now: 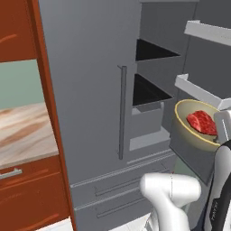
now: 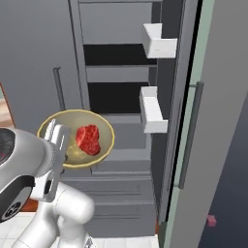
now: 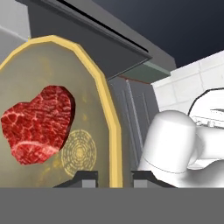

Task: Place one of the steaks on the plate and the other in the bowl. Then place the bowl in the fridge.

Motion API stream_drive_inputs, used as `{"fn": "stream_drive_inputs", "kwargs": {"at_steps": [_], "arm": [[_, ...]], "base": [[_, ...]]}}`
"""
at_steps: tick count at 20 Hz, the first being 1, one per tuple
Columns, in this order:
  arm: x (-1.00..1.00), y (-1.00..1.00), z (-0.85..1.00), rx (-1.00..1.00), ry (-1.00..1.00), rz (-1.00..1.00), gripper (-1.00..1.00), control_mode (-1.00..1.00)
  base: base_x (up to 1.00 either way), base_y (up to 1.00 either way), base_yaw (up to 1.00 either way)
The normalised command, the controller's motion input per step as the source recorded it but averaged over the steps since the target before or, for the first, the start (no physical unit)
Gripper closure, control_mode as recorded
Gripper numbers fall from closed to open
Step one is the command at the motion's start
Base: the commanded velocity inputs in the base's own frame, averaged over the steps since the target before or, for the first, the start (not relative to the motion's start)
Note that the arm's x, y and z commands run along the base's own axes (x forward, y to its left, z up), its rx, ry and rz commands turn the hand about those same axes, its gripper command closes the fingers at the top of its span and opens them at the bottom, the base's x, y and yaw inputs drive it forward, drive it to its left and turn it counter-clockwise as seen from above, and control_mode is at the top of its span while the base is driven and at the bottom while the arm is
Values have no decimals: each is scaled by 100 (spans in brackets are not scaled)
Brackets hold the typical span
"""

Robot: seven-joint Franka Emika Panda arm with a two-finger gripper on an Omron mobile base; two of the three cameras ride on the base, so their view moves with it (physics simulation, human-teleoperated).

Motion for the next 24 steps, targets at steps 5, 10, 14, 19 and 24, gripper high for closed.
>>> {"fn": "stream_drive_inputs", "kwargs": {"at_steps": [5,10,14,19,24], "arm": [[0,0,0,0,0,0,100,100],[0,0,0,0,0,0,100,100],[0,0,0,0,0,0,100,100],[0,0,0,0,0,0,100,100],[0,0,0,0,0,0,100,100]], "base": [[59,-12,2],[52,-6,5],[20,-23,9],[6,-11,7],[1,-19,5]]}}
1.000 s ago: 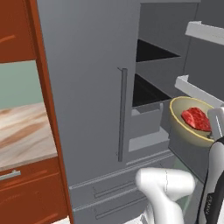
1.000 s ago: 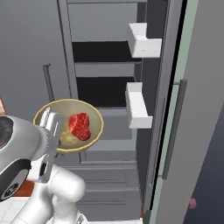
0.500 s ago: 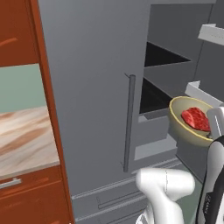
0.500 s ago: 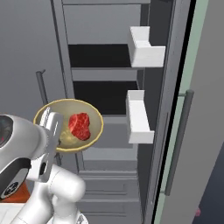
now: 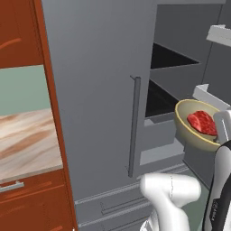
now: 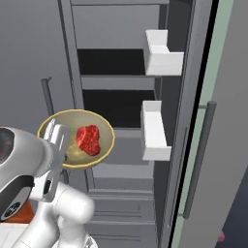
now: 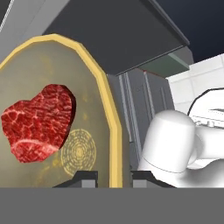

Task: Place one of the steaks on the plate and the other in the bowl. Then place the bowl in the fridge.

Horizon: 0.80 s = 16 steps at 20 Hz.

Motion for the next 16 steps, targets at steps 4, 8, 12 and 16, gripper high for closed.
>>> {"fn": "stream_drive_inputs", "kwargs": {"at_steps": [4,8,12,16], "arm": [[0,0,0,0,0,0,100,100],[6,-17,0,0,-1,4,100,-100],[28,-6,-3,0,-1,0,100,-100],[36,0,-12,-4,-7,0,100,-100]], "base": [[0,-29,12],[0,0,0],[0,0,0],[0,0,0]]}}
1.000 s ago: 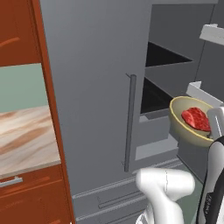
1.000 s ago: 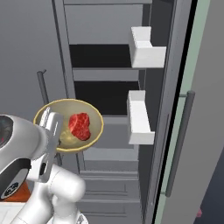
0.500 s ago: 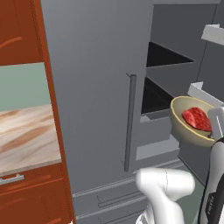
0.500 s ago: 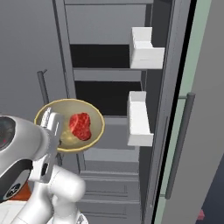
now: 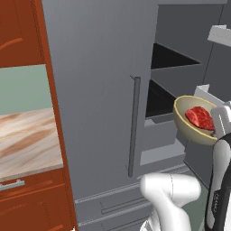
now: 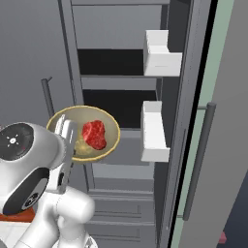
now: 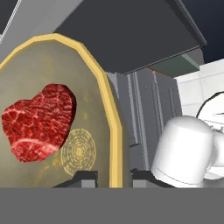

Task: Place one of the steaks on the plate and the other in the bowl. Then place the bowl in the fridge.

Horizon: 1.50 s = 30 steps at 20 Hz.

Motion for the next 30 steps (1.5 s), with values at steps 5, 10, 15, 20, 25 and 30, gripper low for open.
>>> {"fn": "stream_drive_inputs", "kwargs": {"at_steps": [5,10,15,20,25,30], "arm": [[53,0,-18,-4,-8,0,100,-100],[64,-11,-5,0,0,0,100,-100],[56,-16,-10,0,0,0,100,-100],[45,-13,-12,0,0,0,100,-100],[26,-2,4,0,-4,3,100,-100],[-21,7,50,-1,-21,4,100,-100]], "base": [[0,0,0],[0,0,0],[0,0,0],[0,0,0],[0,0,0],[0,0,0]]}}
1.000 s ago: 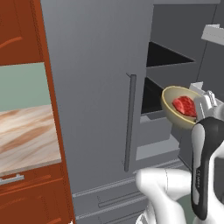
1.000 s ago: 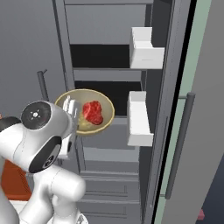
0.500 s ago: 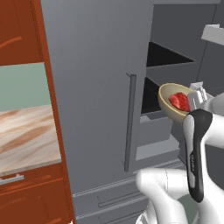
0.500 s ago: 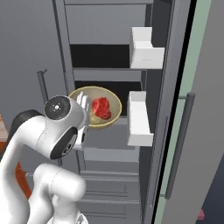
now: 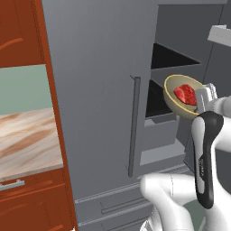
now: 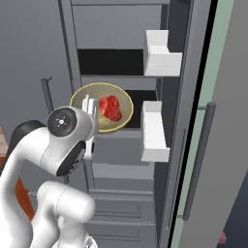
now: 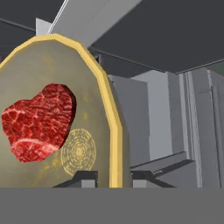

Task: Place one of the steaks on the plate and the other in the bowl. Then place the bowl in the fridge.

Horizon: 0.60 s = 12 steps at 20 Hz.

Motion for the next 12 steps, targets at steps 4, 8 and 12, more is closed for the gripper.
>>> {"fn": "stream_drive_inputs", "kwargs": {"at_steps": [4,8,12], "arm": [[0,0,56,0,-5,1,100,-100],[0,0,65,0,0,0,100,-100],[-10,-8,73,0,-4,0,100,-100]], "base": [[0,0,0],[0,0,0],[0,0,0]]}}
